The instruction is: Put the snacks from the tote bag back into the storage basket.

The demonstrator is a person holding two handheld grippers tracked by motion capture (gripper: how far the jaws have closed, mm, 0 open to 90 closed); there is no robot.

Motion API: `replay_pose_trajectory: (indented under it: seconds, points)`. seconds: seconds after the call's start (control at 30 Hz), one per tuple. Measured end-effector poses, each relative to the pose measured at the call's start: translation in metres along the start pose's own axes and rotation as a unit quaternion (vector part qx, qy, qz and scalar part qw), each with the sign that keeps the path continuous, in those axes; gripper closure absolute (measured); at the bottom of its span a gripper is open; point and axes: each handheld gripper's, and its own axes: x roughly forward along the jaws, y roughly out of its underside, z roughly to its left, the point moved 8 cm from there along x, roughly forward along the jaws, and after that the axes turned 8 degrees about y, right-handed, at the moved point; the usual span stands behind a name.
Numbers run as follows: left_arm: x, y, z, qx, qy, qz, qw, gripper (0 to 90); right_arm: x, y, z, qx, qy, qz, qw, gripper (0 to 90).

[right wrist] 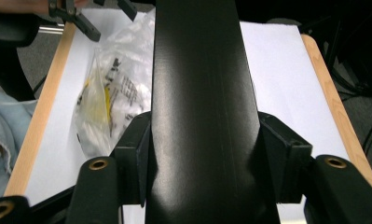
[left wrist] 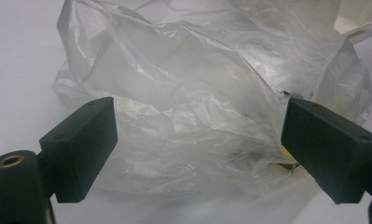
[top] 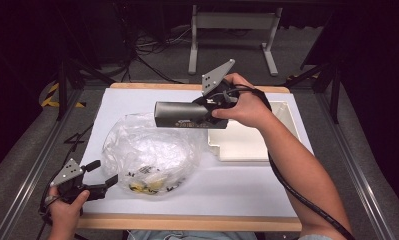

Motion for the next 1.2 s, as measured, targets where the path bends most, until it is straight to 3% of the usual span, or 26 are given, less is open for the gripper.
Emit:
replay_pose_trajectory:
  seconds: [0.5, 0.67, 0.9, 1.2]
  points:
    - [-0.001, 0.001, 0.003, -0.005, -0.006, 0.001, 1.0000, 11.5, -0.042, 0.026, -0.020, 0.009, 0.029, 0.000, 0.9995, 43.3]
    - [-0.002, 0.002, 0.003, -0.008, -0.007, 0.003, 0.9999, 11.5, -0.055, 0.040, -0.026, 0.014, 0.034, 0.011, 0.9993, 43.2]
    - [-0.002, 0.003, 0.003, -0.010, -0.009, 0.003, 0.9999, 11.5, -0.067, 0.054, -0.031, 0.000, 0.044, 0.015, 0.9989, 43.2]
    - [-0.003, 0.004, 0.004, -0.012, -0.014, 0.004, 0.9998, 11.5, -0.082, 0.072, -0.039, 0.006, 0.060, 0.013, 0.9981, 43.2]
